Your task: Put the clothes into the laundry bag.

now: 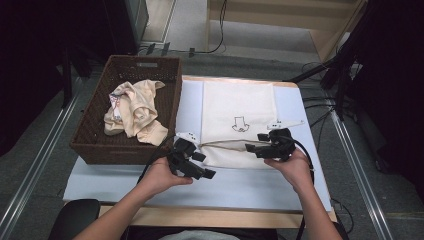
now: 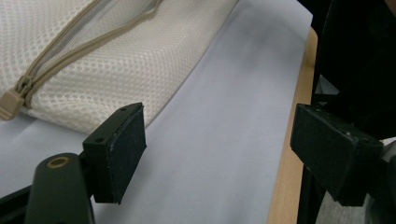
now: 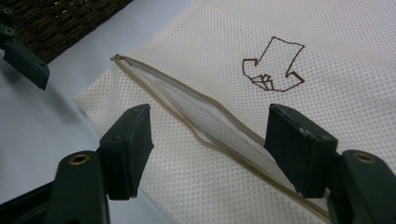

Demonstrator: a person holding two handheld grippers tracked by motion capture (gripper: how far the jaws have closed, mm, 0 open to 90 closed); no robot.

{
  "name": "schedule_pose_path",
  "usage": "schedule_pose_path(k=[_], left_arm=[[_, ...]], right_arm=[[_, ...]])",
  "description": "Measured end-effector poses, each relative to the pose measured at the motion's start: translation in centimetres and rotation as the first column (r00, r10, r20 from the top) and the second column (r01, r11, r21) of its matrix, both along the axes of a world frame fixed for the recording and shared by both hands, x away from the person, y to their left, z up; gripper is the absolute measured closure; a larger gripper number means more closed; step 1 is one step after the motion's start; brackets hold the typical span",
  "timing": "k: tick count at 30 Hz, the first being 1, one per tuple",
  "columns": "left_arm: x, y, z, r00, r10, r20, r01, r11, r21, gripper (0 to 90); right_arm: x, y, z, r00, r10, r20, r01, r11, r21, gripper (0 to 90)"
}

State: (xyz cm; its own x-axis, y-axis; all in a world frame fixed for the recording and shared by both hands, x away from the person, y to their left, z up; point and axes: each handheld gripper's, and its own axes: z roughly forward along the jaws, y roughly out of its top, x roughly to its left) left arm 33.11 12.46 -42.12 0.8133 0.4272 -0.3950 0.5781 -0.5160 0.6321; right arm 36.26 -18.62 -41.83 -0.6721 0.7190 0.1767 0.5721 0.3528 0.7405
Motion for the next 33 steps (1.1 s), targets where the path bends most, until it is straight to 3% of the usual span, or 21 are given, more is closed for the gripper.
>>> schedule_pose_path(k=[2, 4, 6, 9, 13, 17, 23, 28, 33], left_arm=[[-0.1, 0.0, 0.1, 1.0, -0.009, 0.002, 0.009, 1.0, 0.0, 22.5], [-0.3, -0.1, 0.4, 0.9998, -0.016, 0.015, 0.016, 0.9998, -0.008, 27.0], [-0.4, -0.1, 0.7, 0.9996, -0.017, 0.021, 0.017, 0.9999, 0.003, 33.0], [-0.4, 0.0, 0.9, 0.9995, -0.014, 0.03, 0.014, 0.9999, -0.001, 36.6], [-0.3, 0.3, 1.2, 0.9988, -0.005, 0.049, 0.006, 0.9999, -0.011, 40.8], [0.0, 0.3, 1.3, 0.9984, -0.002, 0.056, 0.004, 0.9995, -0.031, 41.5], [0.0, 0.2, 1.0, 0.9983, -0.015, 0.055, 0.015, 0.9999, 0.002, 41.3], [-0.3, 0.3, 1.0, 0.999, -0.008, 0.045, 0.009, 0.9998, -0.015, 39.7], [-0.7, 0.5, 1.1, 0.9973, -0.015, 0.071, 0.015, 0.9999, 0.001, 36.2]], right_arm=[[-0.1, 0.1, 0.0, 0.9995, 0.03, 0.0, -0.03, 1.0, -0.004, 44.7], [-0.2, 0.3, -0.1, 0.9983, 0.051, -0.028, -0.051, 0.999, -0.007, 45.7], [-0.2, 0.4, -0.3, 0.9985, 0.039, -0.039, -0.04, 0.999, -0.027, 50.0], [0.0, 0.3, -0.3, 0.9982, 0.026, -0.054, -0.026, 1.0, 0.003, 51.8], [0.1, 0.1, -0.4, 0.998, 0.021, -0.06, -0.02, 1.0, 0.007, 52.9], [0.2, -0.1, -0.4, 0.9973, 0.021, -0.07, -0.021, 1.0, 0.012, 54.1], [0.3, -0.2, -0.5, 0.9977, 0.019, -0.064, -0.019, 1.0, 0.004, 49.7], [0.5, 0.1, -0.6, 0.998, 0.019, -0.06, -0.02, 1.0, -0.017, 47.9], [0.7, 0.0, -0.2, 0.9982, 0.016, -0.058, -0.015, 1.0, 0.02, 47.7]])
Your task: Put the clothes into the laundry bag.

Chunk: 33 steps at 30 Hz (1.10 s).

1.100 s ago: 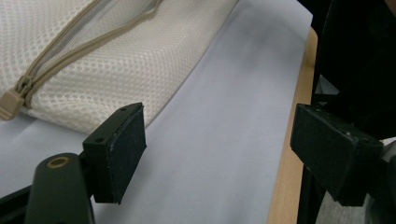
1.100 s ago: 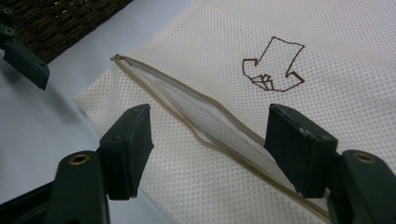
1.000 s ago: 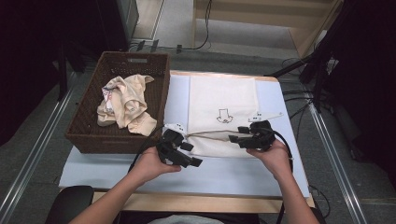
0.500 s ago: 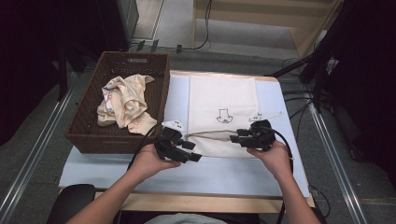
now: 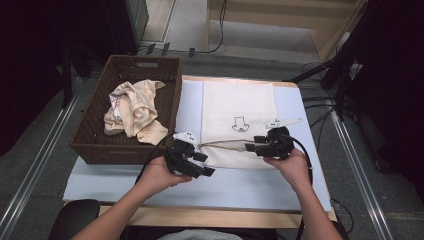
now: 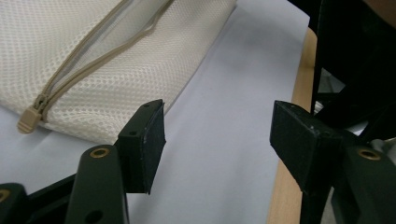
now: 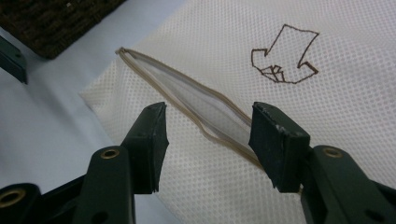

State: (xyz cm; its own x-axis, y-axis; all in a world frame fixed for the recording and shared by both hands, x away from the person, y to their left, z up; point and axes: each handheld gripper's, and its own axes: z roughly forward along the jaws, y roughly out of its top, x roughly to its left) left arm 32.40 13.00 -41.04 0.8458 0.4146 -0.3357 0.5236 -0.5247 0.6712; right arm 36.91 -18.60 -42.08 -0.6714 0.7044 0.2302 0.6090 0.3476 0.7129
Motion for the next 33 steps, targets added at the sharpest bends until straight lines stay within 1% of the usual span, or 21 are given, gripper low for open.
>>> schedule_pose_path(k=[1, 2, 4, 6, 8, 10, 12, 14, 15, 17, 18, 19, 25, 26, 27, 28, 29, 30, 32, 33], left_arm=[[0.0, 0.1, 0.1, 1.0, 0.001, -0.004, -0.001, 1.0, -0.005, 36.2], [0.0, 0.1, 0.3, 0.9999, 0.009, -0.014, -0.01, 0.9997, -0.022, 35.8], [0.1, 0.2, 0.3, 0.9998, 0.01, -0.019, -0.01, 0.9996, -0.026, 35.4], [0.1, 0.2, 0.4, 0.9998, 0.014, -0.013, -0.014, 0.9995, -0.029, 34.5], [0.3, 0.2, 0.3, 0.9995, 0.018, -0.027, -0.019, 0.9994, -0.028, 34.2], [0.3, 0.1, 0.3, 0.9994, 0.018, -0.028, -0.019, 0.9995, -0.025, 33.5], [0.4, 0.1, 0.4, 0.9996, 0.017, -0.022, -0.017, 0.9997, -0.019, 33.5], [0.3, 0.1, 0.4, 0.9996, 0.018, -0.019, -0.019, 0.9997, -0.016, 33.4], [0.2, 0.0, 0.4, 0.9997, 0.018, -0.019, -0.019, 0.9998, -0.012, 33.5], [0.2, 0.0, 0.4, 0.9997, 0.018, -0.014, -0.018, 0.9998, -0.004, 33.5], [0.2, 0.0, 0.4, 0.9998, 0.017, -0.011, -0.017, 0.9998, 0.007, 33.5], [0.2, 0.0, 0.4, 0.9998, 0.016, -0.011, -0.016, 0.9998, 0.007, 33.5], [0.3, 0.1, 0.4, 0.9996, 0.021, -0.018, -0.021, 0.9997, 0.008, 33.2], [0.3, 0.1, 0.4, 0.9995, 0.022, -0.021, -0.022, 0.9997, 0.01, 33.2], [0.4, 0.2, 0.6, 0.9992, 0.03, -0.025, -0.03, 0.9993, 0.023, 33.1], [0.4, 0.2, 0.6, 0.9992, 0.03, -0.025, -0.03, 0.9993, 0.023, 33.2], [0.3, 0.2, 0.8, 0.9987, 0.036, -0.037, -0.035, 0.9991, 0.023, 33.2], [0.3, 0.3, 1.0, 0.9988, 0.032, -0.037, -0.031, 0.9991, 0.029, 33.2], [0.3, 0.4, 1.6, 0.9987, 0.044, -0.026, -0.043, 0.9982, 0.043, 33.7], [0.3, 0.4, 1.9, 0.9985, 0.048, -0.026, -0.047, 0.9979, 0.045, 33.7]], right_arm=[[0.0, 0.0, 0.1, 1.0, -0.005, 0.003, 0.005, 1.0, 0.002, 47.6], [-0.1, -0.1, 0.1, 0.9998, -0.009, 0.017, 0.01, 1.0, -0.011, 46.8], [0.0, -0.1, 0.1, 0.9998, -0.012, 0.018, 0.012, 1.0, -0.013, 46.4], [0.1, -0.1, 0.0, 0.9999, -0.013, 0.008, 0.013, 1.0, -0.002, 46.4], [0.2, -0.2, -0.1, 1.0, -0.008, 0.004, 0.008, 1.0, 0.004, 46.4], [0.2, -0.2, -0.2, 1.0, -0.001, -0.002, 0.001, 1.0, 0.012, 46.4], [0.1, -0.2, -0.2, 1.0, 0.007, 0.005, -0.007, 1.0, 0.005, 46.3], [0.0, -0.2, -0.2, 1.0, 0.005, 0.002, -0.005, 1.0, 0.002, 46.1], [-0.1, -0.2, -0.1, 0.9999, 0.008, 0.012, -0.008, 1.0, -0.002, 45.4], [-0.1, -0.2, -0.1, 0.9999, 0.005, 0.015, -0.005, 1.0, -0.002, 45.2], [-0.1, -0.3, -0.1, 0.9999, 0.004, 0.014, -0.004, 1.0, 0.0, 45.0], [-0.1, -0.3, -0.1, 0.9998, 0.002, 0.018, -0.002, 1.0, 0.001, 44.9], [0.2, -0.3, -0.2, 1.0, -0.002, 0.007, 0.002, 1.0, -0.003, 44.1], [0.2, -0.3, -0.3, 1.0, -0.003, 0.007, 0.003, 1.0, -0.004, 43.9], [0.2, -0.2, -0.3, 1.0, -0.003, 0.008, 0.003, 1.0, -0.006, 43.6], [0.2, -0.2, -0.3, 1.0, -0.004, 0.008, 0.004, 1.0, -0.006, 43.5], [0.2, -0.2, -0.3, 1.0, -0.005, 0.005, 0.005, 1.0, -0.008, 43.5], [0.2, -0.2, -0.3, 1.0, -0.005, 0.005, 0.005, 1.0, -0.008, 43.5], [0.1, -0.3, -0.3, 1.0, -0.003, 0.004, 0.003, 1.0, -0.007, 43.5], [0.1, -0.3, -0.3, 1.0, -0.003, 0.004, 0.003, 1.0, -0.007, 43.5]])
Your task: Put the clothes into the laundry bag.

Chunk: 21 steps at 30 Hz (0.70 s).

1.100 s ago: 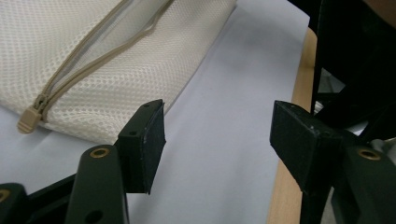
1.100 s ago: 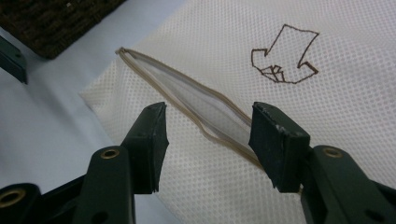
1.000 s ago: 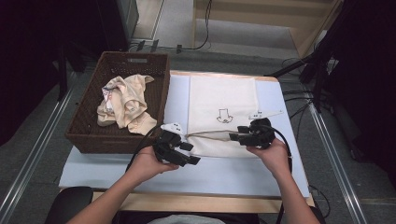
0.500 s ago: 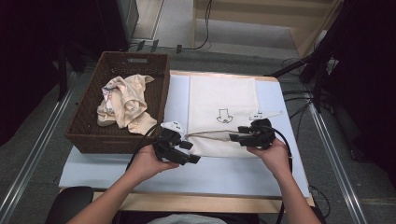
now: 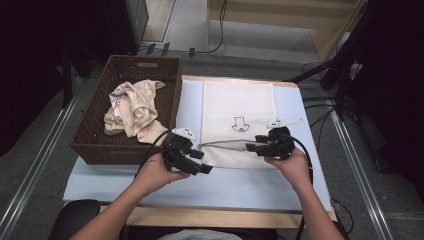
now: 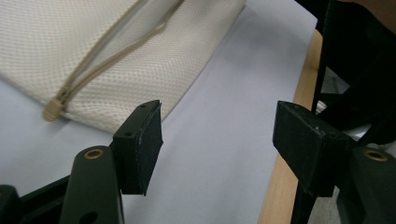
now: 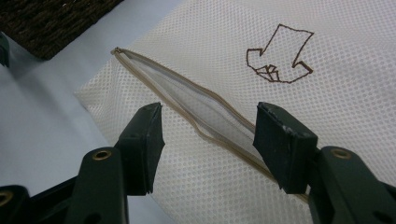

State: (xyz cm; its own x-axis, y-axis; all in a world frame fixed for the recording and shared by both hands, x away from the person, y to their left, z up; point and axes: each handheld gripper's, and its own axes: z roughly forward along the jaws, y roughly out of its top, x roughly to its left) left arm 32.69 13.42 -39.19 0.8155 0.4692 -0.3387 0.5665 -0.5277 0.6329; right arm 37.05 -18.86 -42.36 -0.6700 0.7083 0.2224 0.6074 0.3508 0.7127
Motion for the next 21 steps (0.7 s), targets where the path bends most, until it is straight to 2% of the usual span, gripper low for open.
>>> schedule_pose_path(k=[3, 6, 13, 16, 21], left_arm=[[0.0, 0.4, 1.0, 1.0, 0.008, 0.006, -0.008, 0.9998, 0.019, 33.9], [0.0, 1.1, 2.6, 0.9992, 0.022, 0.033, -0.023, 0.9995, 0.02, 33.9], [0.2, 3.0, 4.6, 0.9964, 0.068, 0.05, -0.069, 0.9974, 0.019, 33.9], [0.1, 3.7, 5.5, 0.9948, 0.073, 0.071, -0.077, 0.9956, 0.053, 33.9], [0.2, 4.7, 6.3, 0.9933, 0.094, 0.066, -0.098, 0.9939, 0.052, 33.7]], right_arm=[[0.0, 0.0, 0.0, 1.0, 0.002, -0.002, -0.002, 1.0, 0.002, 43.6], [0.0, 0.0, -0.1, 1.0, 0.005, -0.004, -0.005, 1.0, -0.004, 43.6], [0.0, 0.1, 0.0, 0.9999, 0.011, 0.0, -0.011, 1.0, -0.002, 43.6], [0.0, 0.1, 0.0, 1.0, 0.01, 0.0, -0.01, 1.0, -0.004, 43.5], [0.1, 0.3, 0.0, 0.9998, 0.019, 0.001, -0.019, 1.0, -0.008, 43.5]])
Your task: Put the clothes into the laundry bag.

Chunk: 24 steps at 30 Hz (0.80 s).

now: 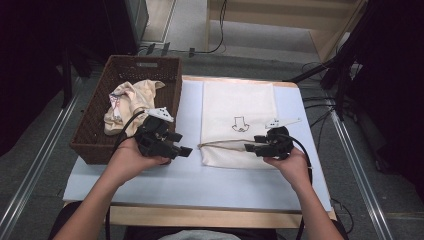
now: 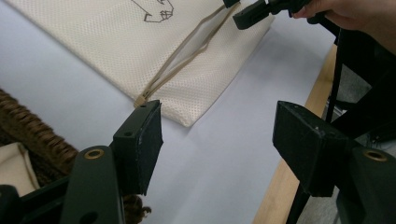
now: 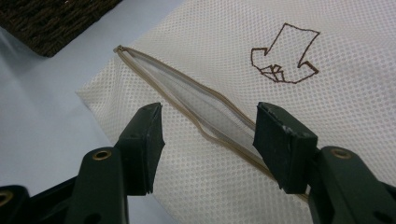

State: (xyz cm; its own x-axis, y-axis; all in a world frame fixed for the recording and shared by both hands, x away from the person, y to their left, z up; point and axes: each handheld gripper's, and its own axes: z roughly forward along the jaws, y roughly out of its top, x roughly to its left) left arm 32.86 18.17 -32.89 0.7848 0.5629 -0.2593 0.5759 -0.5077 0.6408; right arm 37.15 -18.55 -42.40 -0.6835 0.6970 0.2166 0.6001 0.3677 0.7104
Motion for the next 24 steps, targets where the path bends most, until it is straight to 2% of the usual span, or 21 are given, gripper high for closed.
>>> schedule_pose_path(k=[5, 7, 8, 9, 11, 19, 24], left_arm=[[-0.1, 1.0, 0.6, 0.9999, 0.016, -0.007, -0.016, 0.9996, -0.023, 32.4], [-0.1, 1.3, 0.8, 0.9998, 0.017, -0.008, -0.018, 0.9998, -0.012, 32.4], [0.1, 1.6, 1.0, 0.9993, 0.023, -0.029, -0.024, 0.9997, -0.006, 32.3], [0.1, 1.6, 1.0, 0.9993, 0.023, -0.029, -0.024, 0.9997, -0.006, 32.2], [0.2, 2.0, 1.2, 0.9991, 0.037, -0.021, -0.037, 0.9993, 0.005, 32.0], [0.3, 4.0, 1.6, 0.9959, 0.09, -0.002, -0.09, 0.9958, -0.013, 31.5], [0.1, 5.4, 2.1, 0.9903, 0.138, 0.012, -0.138, 0.9902, -0.022, 31.5]], right_arm=[[0.0, 0.1, 0.0, 1.0, 0.001, -0.004, -0.001, 1.0, -0.001, 43.3], [0.1, 0.2, 0.0, 1.0, 0.004, -0.001, -0.004, 1.0, -0.001, 43.2], [0.1, 0.3, 0.0, 1.0, 0.005, -0.002, -0.005, 1.0, 0.0, 43.2], [0.1, 0.3, 0.0, 1.0, 0.005, -0.002, -0.005, 1.0, 0.0, 43.2], [0.2, 0.4, 0.0, 1.0, 0.006, -0.005, -0.006, 1.0, -0.003, 43.2], [0.3, 0.7, 0.0, 0.9998, 0.017, -0.003, -0.017, 1.0, -0.001, 43.0], [0.4, 0.9, 0.1, 0.9997, 0.024, 0.001, -0.024, 1.0, -0.002, 43.0]])
